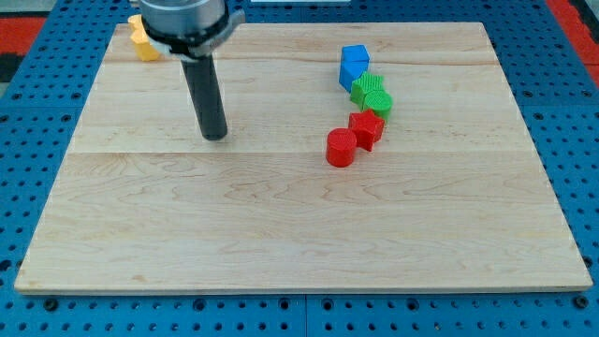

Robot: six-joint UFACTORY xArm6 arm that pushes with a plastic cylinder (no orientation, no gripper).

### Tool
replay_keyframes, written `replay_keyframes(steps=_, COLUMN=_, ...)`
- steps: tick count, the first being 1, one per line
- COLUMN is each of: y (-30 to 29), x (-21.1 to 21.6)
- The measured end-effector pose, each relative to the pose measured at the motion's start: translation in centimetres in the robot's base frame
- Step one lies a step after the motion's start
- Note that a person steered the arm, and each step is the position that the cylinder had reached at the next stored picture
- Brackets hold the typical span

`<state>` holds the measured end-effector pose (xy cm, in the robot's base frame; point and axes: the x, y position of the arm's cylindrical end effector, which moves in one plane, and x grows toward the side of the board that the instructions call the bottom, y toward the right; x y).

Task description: Move your arm towards the top left

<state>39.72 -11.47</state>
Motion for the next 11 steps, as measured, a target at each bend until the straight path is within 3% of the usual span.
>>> replay_keyframes(steps=4, y=-2.6, x=-18.2)
replay_keyframes(steps=5, y=-4.0, x=-20.6)
replay_keyframes(steps=11, y=-9.5, x=-20.6)
